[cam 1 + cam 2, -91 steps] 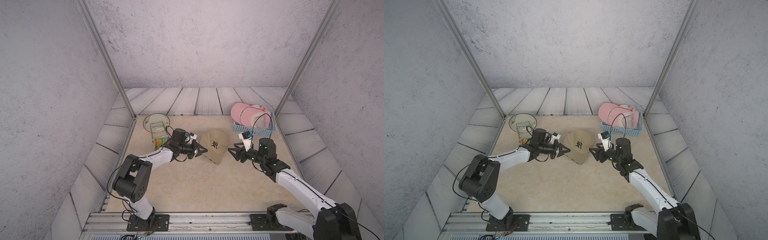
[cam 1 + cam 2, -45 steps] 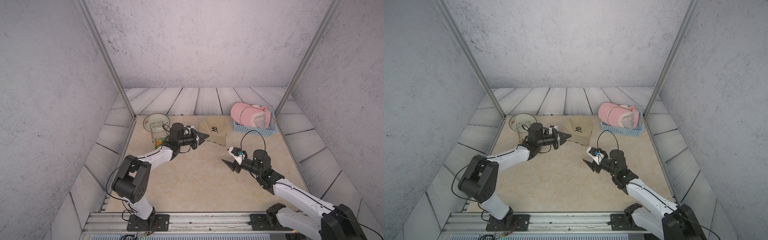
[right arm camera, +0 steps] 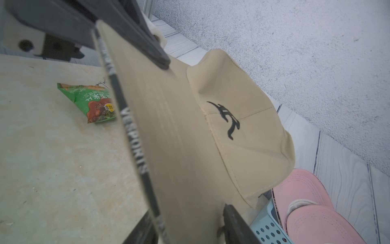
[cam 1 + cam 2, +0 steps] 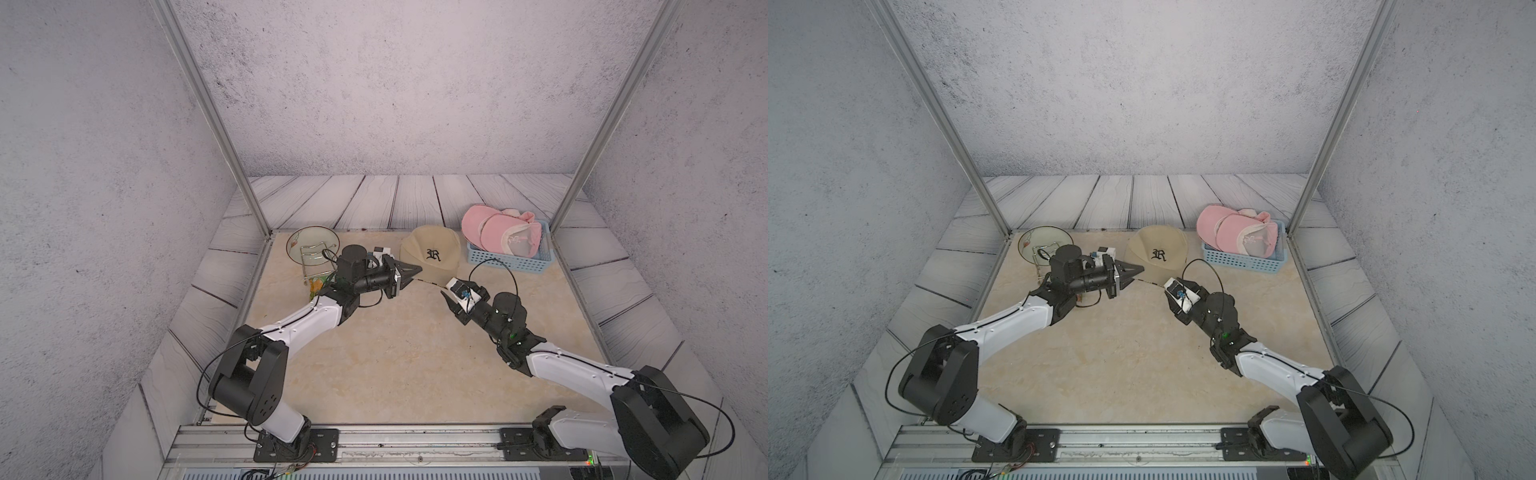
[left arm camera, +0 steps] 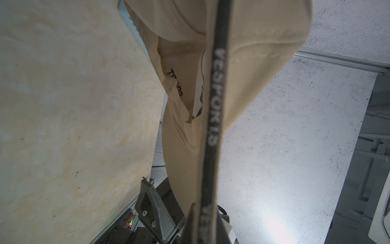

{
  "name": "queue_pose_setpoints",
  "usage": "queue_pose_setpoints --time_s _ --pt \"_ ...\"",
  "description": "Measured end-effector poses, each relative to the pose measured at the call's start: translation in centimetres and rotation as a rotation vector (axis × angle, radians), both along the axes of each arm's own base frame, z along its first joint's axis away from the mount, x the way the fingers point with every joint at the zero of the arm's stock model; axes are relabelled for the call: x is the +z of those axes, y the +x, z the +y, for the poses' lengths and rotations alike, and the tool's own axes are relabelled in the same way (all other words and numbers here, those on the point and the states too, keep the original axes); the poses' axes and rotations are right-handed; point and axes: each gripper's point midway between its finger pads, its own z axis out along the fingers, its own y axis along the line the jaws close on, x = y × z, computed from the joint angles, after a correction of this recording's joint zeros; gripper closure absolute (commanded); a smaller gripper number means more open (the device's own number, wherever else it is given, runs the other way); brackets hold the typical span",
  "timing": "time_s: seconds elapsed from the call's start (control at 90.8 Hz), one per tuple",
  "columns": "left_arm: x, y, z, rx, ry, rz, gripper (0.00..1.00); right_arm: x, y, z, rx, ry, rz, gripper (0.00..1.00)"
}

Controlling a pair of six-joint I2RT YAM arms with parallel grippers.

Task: Turn the baseball cap inside out
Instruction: Turn over the baseball cap.

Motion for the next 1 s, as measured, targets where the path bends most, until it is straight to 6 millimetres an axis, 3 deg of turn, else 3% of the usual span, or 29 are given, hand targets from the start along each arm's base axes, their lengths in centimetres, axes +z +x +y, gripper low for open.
queue_pose_setpoints --time_s 0.099,0.165,0.286,0.396,0.572,0.639,0.716,0.859,1.002 --pt "-0.1 -0.2 -0.1 -0.003 0.007 -0.002 1.0 0.7 0.5 -0.1 -0.024 0.004 -0.022 0.83" --pt "-0.3 -0.1 -0.1 0.005 0.017 -0.011 0.85 0.9 0.7 -0.2 -0.035 -0.005 -0.034 0.99" --pt "-0.4 0.1 0.0 -0.005 0.085 -0.079 0.48 -0.4 0.5 -0.3 -0.046 -0.035 0.031 1.0" --pt "-0.2 0.7 1.4 0.043 0.288 -0.256 0.25 -0.5 0.7 -0.9 -0.09 -0.044 0.131 1.0" --pt "4.6 -0.1 5.9 0.161 0.658 -0.774 0.24 2.1 0.6 -1.5 -0.134 -0.036 0.262 1.0" --pt "6.6 -0.7 6.9 0.165 0.755 -0.978 0.24 3.1 0.5 -1.5 -0.138 -0.033 0.304 1.0" --pt "7.7 -1.3 7.3 0.133 0.841 -1.176 0.24 3.5 0.0 -1.3 -0.122 -0.034 0.36 1.0" --pt "5.8 -2.6 6.7 -0.07 0.96 -1.451 0.23 3.1 -1.7 -0.8 -0.065 -0.057 0.475 1.0" --pt "3.4 -3.4 5.6 -0.28 1.001 -1.586 0.23 2.3 -3.1 -0.3 -0.012 -0.091 0.572 1.0"
